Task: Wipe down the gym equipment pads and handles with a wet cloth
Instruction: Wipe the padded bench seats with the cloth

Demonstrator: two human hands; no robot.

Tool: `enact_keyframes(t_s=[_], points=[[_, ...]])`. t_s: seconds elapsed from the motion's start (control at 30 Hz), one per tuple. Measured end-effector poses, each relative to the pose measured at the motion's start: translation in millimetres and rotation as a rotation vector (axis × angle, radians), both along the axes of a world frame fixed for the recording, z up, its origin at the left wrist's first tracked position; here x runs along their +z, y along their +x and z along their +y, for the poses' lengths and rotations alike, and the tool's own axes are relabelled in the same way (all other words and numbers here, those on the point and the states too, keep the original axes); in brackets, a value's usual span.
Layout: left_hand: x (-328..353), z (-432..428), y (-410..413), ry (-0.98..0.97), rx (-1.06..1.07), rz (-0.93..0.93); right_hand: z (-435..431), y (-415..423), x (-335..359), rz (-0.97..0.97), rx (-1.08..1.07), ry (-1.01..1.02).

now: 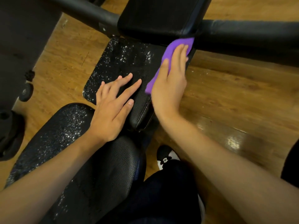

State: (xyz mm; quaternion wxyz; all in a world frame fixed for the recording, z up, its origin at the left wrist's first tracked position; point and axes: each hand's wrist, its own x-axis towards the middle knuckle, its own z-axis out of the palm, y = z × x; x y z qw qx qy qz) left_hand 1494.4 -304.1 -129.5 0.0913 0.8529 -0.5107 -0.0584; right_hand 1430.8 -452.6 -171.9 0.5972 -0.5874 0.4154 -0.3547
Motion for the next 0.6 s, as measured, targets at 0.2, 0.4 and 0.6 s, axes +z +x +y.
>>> enact_keyframes(t_s=[0.2, 0.4, 0.6], points=[[0, 1, 1, 0.012, 0.005, -0.008, 75, -47, -1, -0.108, 0.129, -0.002], [0, -1, 0, 0.009, 0.002, -0.004, 8, -13, -7, -0.028, 0.114, -0.073], [0, 0, 0, 0.008, 0.011, 0.001, 40, -22, -4, -0.09, 0.011, -0.028]])
